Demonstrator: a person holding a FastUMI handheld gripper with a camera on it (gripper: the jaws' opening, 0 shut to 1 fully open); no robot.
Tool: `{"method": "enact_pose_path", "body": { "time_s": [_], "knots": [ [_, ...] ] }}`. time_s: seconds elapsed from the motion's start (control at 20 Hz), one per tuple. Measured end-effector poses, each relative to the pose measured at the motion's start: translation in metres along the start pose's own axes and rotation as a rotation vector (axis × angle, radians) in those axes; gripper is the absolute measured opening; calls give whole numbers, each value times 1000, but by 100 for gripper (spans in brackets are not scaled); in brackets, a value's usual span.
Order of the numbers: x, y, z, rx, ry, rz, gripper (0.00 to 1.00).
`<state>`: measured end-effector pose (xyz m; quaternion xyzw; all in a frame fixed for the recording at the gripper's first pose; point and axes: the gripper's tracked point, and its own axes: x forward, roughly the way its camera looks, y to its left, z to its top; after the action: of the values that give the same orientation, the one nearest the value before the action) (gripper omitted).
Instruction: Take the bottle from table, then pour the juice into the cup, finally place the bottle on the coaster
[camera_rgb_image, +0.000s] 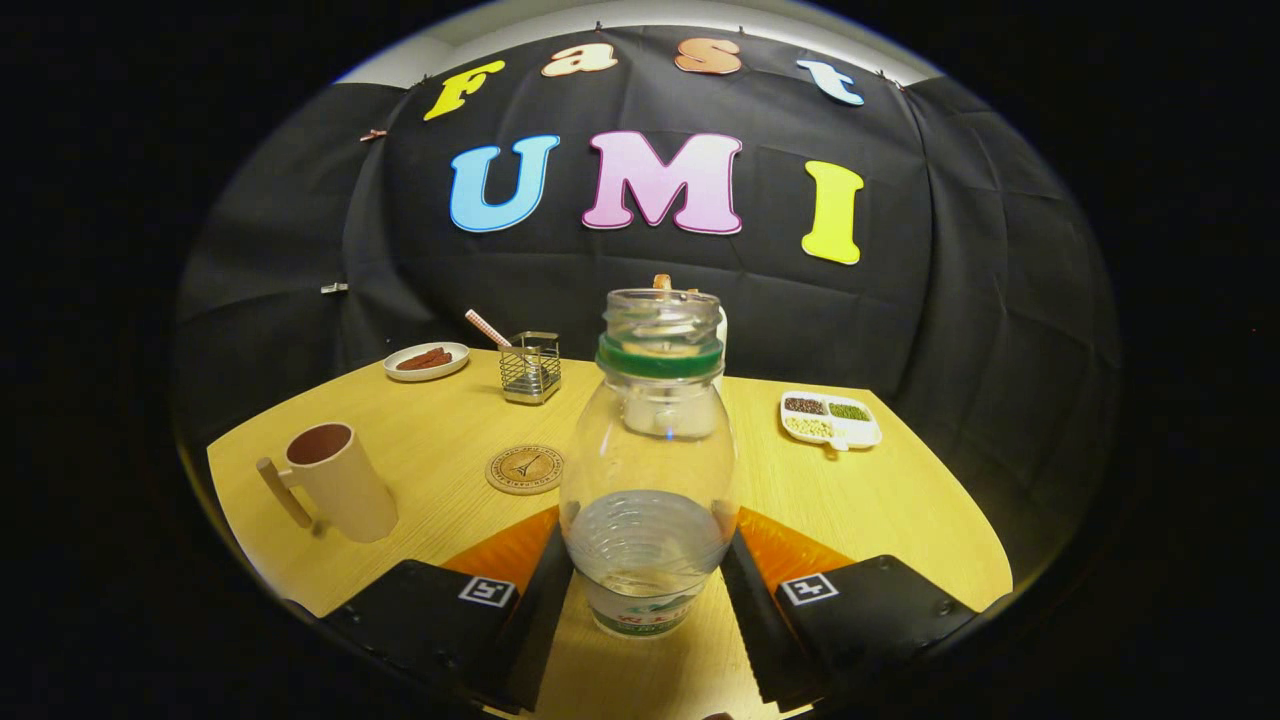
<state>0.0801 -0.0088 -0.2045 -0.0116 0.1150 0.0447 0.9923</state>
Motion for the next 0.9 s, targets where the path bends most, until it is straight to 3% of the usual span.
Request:
{"method": "enact_pose_path", "body": {
  "time_s": [0.3, 0.9],
  "knots": [
    [-5, 1, 14, -63, -6, 13, 72],
    [-6, 39, 85, -310, -41, 37, 73]
  ]
}}
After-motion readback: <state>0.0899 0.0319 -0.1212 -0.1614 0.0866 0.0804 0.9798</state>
